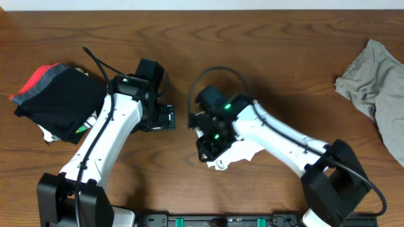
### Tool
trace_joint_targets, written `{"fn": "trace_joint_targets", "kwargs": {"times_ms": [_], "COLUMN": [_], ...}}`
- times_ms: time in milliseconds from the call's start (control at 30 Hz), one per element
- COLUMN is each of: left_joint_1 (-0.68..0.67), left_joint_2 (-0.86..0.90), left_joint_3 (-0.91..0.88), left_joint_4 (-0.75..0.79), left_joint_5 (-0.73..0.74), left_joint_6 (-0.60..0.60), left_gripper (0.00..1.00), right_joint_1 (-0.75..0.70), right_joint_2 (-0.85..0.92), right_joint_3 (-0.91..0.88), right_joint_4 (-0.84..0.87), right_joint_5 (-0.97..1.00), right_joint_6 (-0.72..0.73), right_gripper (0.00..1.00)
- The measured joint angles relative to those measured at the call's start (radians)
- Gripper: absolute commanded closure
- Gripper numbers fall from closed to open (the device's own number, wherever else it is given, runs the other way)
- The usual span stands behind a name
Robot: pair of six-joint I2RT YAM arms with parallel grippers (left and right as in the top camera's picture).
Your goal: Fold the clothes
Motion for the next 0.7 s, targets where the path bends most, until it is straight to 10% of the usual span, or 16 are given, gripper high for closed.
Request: {"fn": "trace_joint_targets", "kwargs": {"times_ms": [700], "left_joint_1": [-0.024], "left_joint_2": [-0.002], "left_joint_3": [0.001], "left_joint_4": [0.195], "left_joint_5": [0.235], "left_joint_6": [0.145], "left_gripper": [0.18], "right_joint_1": [-0.205], "right_joint_2": [-0.408], "right_joint_3": [0.021], "right_joint_4": [-0.053], "right_joint_5": [0.387], "right_joint_6": [0.197], "right_gripper": [0.73]}}
